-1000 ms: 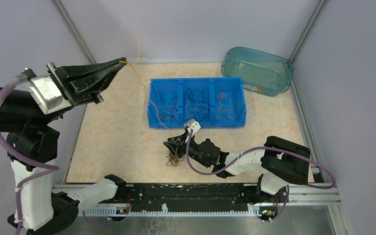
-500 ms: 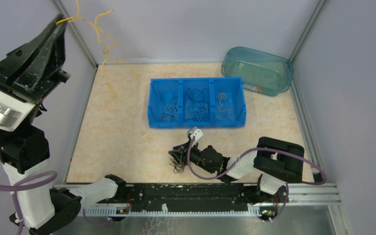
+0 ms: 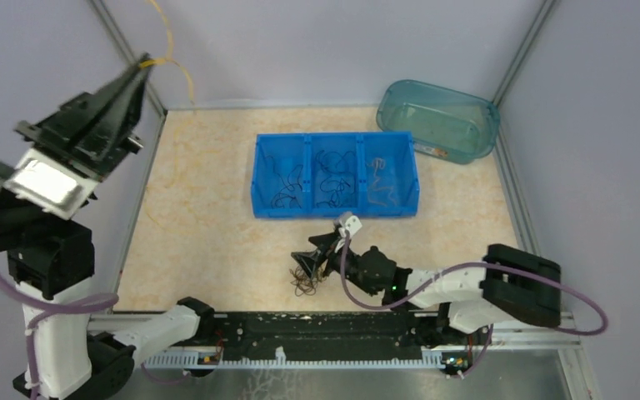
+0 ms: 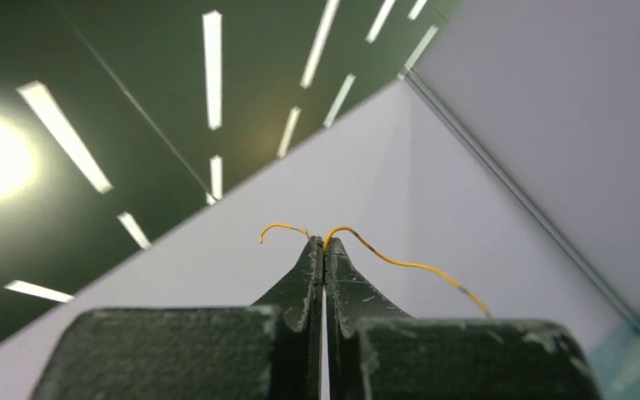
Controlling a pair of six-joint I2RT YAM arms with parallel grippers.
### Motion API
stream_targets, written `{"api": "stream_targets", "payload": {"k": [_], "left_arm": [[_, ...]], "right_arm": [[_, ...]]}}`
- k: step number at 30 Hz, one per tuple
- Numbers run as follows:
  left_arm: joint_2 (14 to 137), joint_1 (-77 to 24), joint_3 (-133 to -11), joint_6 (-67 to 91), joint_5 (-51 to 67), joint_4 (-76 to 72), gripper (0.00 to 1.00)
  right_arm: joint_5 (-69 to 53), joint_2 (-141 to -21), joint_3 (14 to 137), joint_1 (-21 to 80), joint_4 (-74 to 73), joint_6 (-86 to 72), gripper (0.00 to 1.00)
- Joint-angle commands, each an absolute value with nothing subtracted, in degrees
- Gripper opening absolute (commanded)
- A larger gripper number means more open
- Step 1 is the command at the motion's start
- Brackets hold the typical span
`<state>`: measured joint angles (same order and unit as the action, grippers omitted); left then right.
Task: Untangle the cables
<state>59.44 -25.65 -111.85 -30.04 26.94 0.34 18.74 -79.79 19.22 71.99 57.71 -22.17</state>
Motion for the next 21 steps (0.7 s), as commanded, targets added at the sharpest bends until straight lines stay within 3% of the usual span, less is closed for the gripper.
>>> {"api": "stream_targets", "payload": {"k": [1, 4, 6, 7, 8, 14, 21], "left_arm": [[55.9, -25.4, -101.6, -28.1, 32.7, 9.1, 0.00], [54.8, -25.4, -97.2, -25.9, 35.5, 13.4, 0.00], [54.7, -25.3, -96.2, -25.0, 38.3, 17.6, 0.00], [54.6, -25.4, -95.6, -24.1, 39.3, 19.2, 0.00], [54.6, -25.4, -95.0, -23.6, 40.4, 20.8, 0.00], [54.4, -25.4, -91.1, -19.9, 46.4, 25.7, 0.00], [55.2, -25.3, -90.9, -16.8, 50.1, 27.7, 0.00]], "right_arm": [[20.7, -67.6, 26.1, 72.6, 49.4, -14.9, 0.68], [19.8, -61.9, 29.5, 72.5, 42.7, -11.1, 0.75], [18.5, -58.5, 31.5, 72.5, 39.7, -8.3, 0.85], [17.6, -57.1, 32.6, 72.5, 38.6, -7.1, 0.96], [16.1, -55.7, 33.6, 72.5, 37.9, -6.1, 0.99], [7.0, -53.8, 40.7, 71.2, 34.6, -3.0, 0.99], [6.3, -59.2, 47.8, 67.4, 33.4, -0.6, 0.96]]}}
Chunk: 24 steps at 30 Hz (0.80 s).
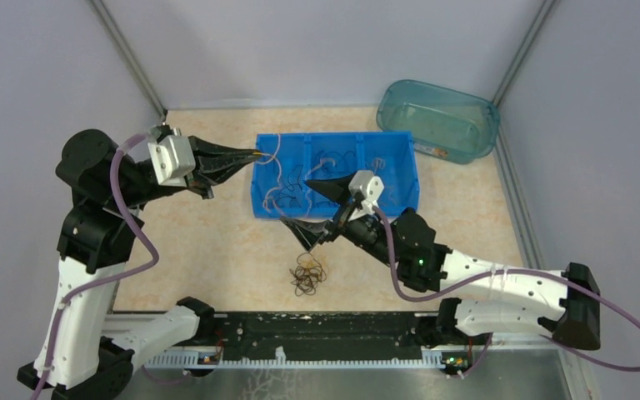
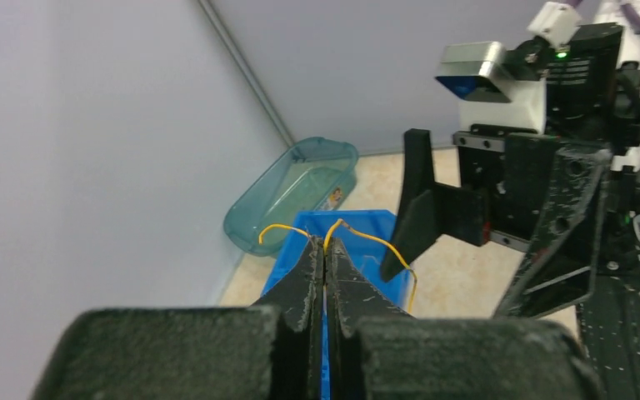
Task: Untangle the cables
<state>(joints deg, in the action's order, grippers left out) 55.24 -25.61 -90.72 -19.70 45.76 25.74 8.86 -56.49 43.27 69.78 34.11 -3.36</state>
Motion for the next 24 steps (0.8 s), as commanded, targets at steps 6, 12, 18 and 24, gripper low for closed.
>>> {"api": "stream_targets", "payload": {"k": [6, 12, 18, 24], "left_arm": [[55.0, -25.4, -89.9, -17.0, 50.1, 27.8, 0.00], [54.6, -25.4, -90.0, -18.6, 49.8, 27.8, 0.00], [55.1, -25.4, -91.2, -18.2, 50.1, 27.4, 0.00], [55.6, -25.4, -92.7, -16.3, 50.2, 26.3, 0.00]], "right_arm": [[-5.9, -65.1, 52.1, 64.8, 34.8, -3.4, 0.91], [-13.8, -67.7, 53.4, 64.8, 34.6, -5.2, 0.87], [-17.8, -67.9, 52.9, 64.8, 34.6, -6.2, 0.87], [-15.4, -69.7, 53.3, 64.8, 35.8, -5.9, 0.83]]}}
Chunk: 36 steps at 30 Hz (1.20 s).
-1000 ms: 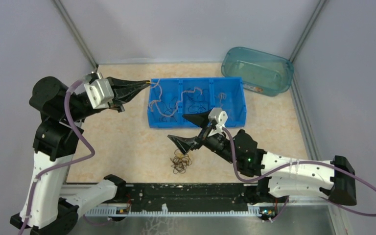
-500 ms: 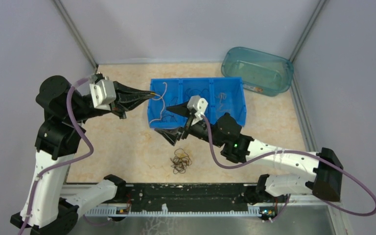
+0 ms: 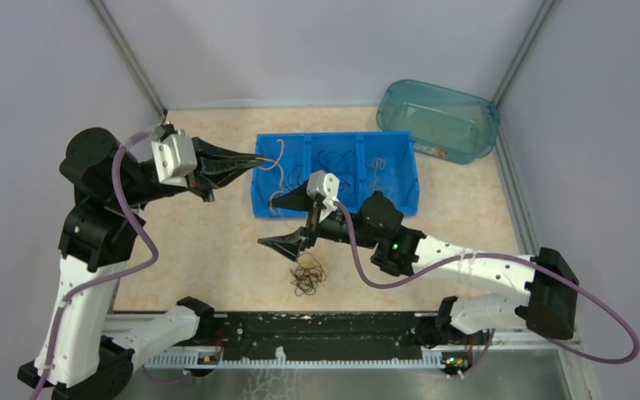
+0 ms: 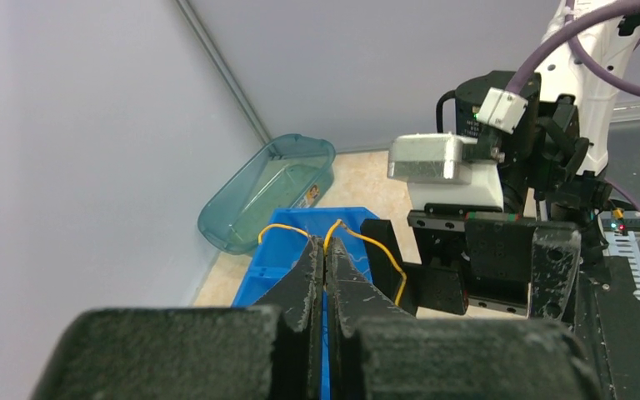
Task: Untangle the cables
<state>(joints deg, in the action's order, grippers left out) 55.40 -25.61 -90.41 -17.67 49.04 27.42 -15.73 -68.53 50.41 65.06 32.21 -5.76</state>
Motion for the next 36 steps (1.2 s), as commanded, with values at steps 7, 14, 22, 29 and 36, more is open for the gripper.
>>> {"api": "stream_targets", "payload": {"k": [7, 14, 22, 29, 36], "left_arm": [[55.3, -25.4, -92.8, -15.6, 49.8, 26.3, 0.00], [52.2, -25.4, -87.5, -16.3, 47.6, 26.6, 0.05], [49.4, -25.3, -78.5, -18.3, 49.7, 35.4, 0.78], [48.5, -25.4, -76.1, -22.9, 47.6, 40.3, 0.99], [48.5, -25.4, -76.2, -25.4, 45.7, 41.9, 1.00]], "right_arm": [[-8.4, -68.4, 52.3, 64.6, 38.6, -4.2, 0.29], [-0.8, -63.9, 51.1, 62.5, 37.0, -5.0, 0.00], [9.9, -56.7, 50.8, 55.7, 28.9, -2.3, 0.00], [15.3, -53.0, 50.6, 48.8, 22.4, 2.6, 0.00], [16.4, -53.7, 49.5, 43.2, 19.5, 3.3, 0.00]]}}
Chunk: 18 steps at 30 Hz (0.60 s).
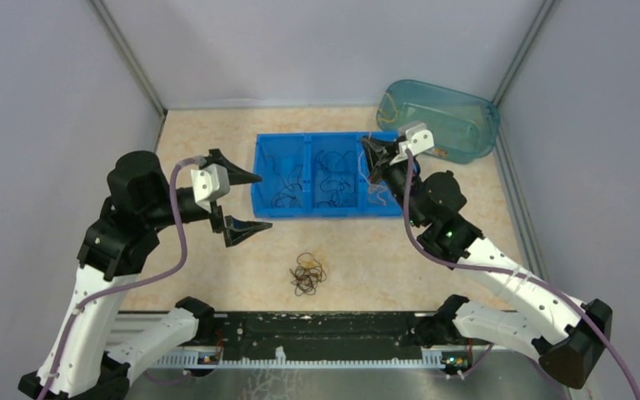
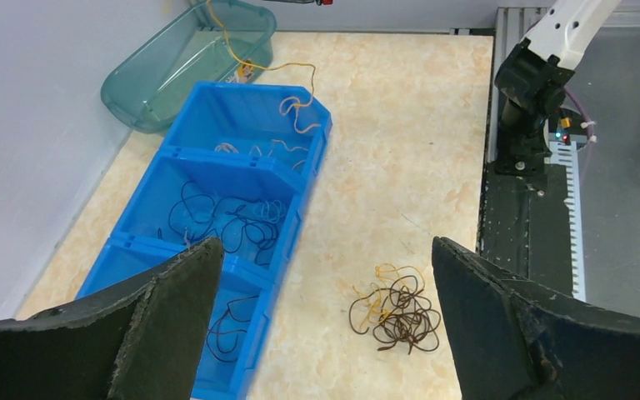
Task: Untangle the cables
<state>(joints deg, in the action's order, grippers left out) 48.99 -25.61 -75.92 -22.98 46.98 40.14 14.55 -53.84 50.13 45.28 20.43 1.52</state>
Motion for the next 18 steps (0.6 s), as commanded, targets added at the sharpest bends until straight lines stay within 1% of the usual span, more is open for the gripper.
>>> {"api": "stream_targets", "payload": {"k": [1, 8, 18], "left_arm": [[48.5, -25.4, -76.1, -25.7, 45.6, 42.1, 1.00], [49.4, -25.4, -76.2, -22.7, 44.1, 42.0, 1.00], [49.7, -25.4, -77.3, -22.7, 44.2, 42.2, 1.00]], "right_arm": [[16.5, -54.0, 49.1, 42.6, 19.6, 3.8, 0.00], [16.1, -58.3, 47.4, 37.3, 22.9, 2.8, 0.00], [9.6, -67.8, 46.5, 26.0, 27.6, -5.6, 0.00]]}}
